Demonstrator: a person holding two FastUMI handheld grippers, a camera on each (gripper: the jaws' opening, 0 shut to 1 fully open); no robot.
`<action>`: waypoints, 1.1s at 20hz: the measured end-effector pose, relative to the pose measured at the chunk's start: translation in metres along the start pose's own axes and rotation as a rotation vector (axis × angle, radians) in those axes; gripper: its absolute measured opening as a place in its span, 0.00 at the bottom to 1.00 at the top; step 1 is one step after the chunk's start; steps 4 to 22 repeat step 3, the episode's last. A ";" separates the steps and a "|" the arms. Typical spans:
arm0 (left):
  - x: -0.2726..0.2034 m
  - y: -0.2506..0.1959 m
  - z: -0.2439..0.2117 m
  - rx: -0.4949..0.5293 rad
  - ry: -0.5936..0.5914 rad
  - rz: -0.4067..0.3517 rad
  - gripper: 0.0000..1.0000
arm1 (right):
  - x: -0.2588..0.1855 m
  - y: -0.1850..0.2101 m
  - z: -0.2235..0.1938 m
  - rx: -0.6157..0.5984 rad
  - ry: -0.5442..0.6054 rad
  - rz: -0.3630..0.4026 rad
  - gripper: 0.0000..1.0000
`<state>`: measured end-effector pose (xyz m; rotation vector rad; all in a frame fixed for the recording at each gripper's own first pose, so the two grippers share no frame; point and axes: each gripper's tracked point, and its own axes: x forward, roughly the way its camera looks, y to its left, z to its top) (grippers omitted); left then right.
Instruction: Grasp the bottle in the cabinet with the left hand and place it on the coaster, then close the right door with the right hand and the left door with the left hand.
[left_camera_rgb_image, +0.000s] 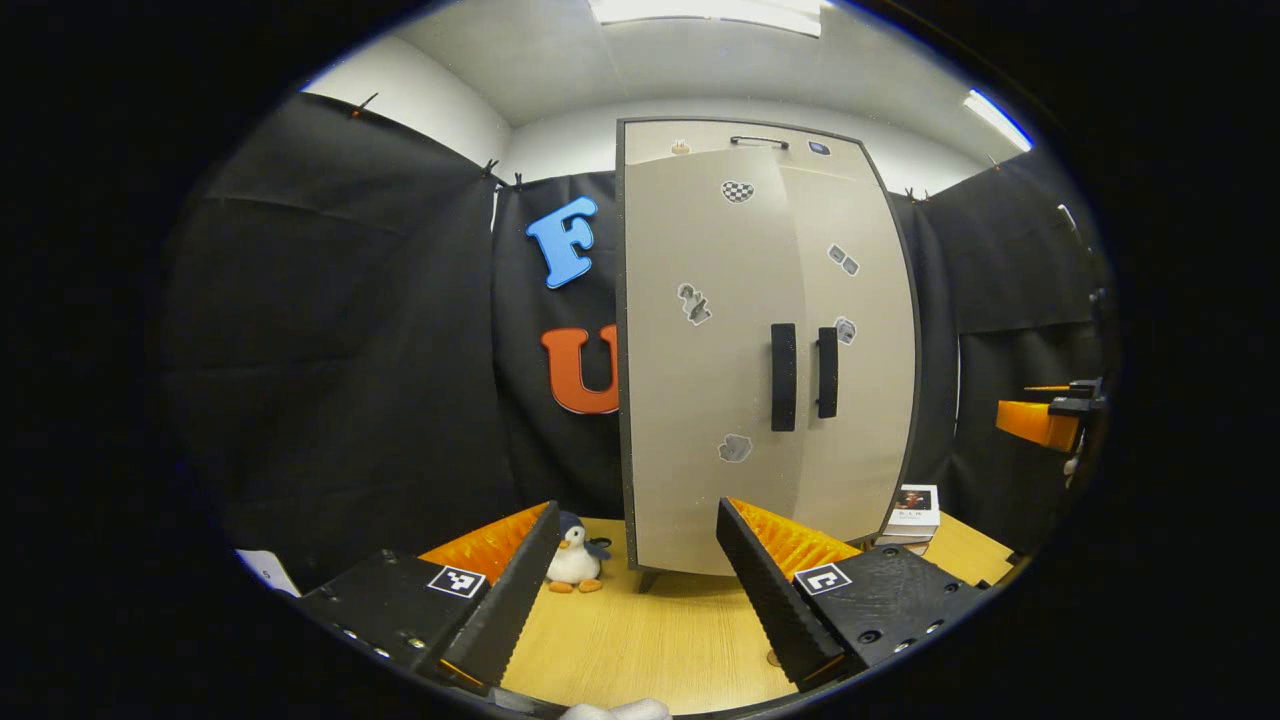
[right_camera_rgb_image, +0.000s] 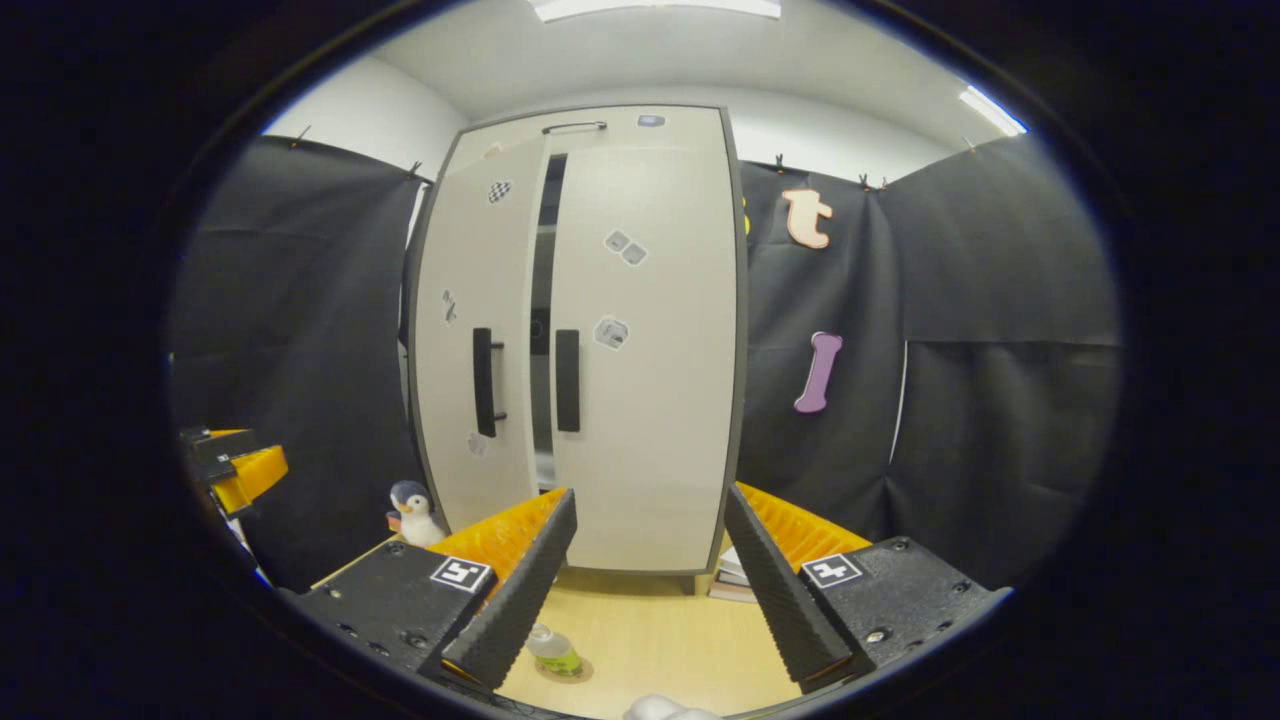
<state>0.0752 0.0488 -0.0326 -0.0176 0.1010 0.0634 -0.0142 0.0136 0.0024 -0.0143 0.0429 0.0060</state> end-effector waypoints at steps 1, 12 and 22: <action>0.001 -0.001 0.001 -0.002 0.000 -0.004 0.96 | 0.000 0.001 -0.001 -0.002 0.002 0.002 0.98; 0.001 -0.005 0.001 -0.005 0.002 -0.011 0.96 | -0.001 0.001 0.000 -0.006 0.002 0.000 0.94; 0.001 -0.005 0.001 -0.005 0.002 -0.011 0.96 | -0.001 0.001 0.000 -0.006 0.002 0.000 0.94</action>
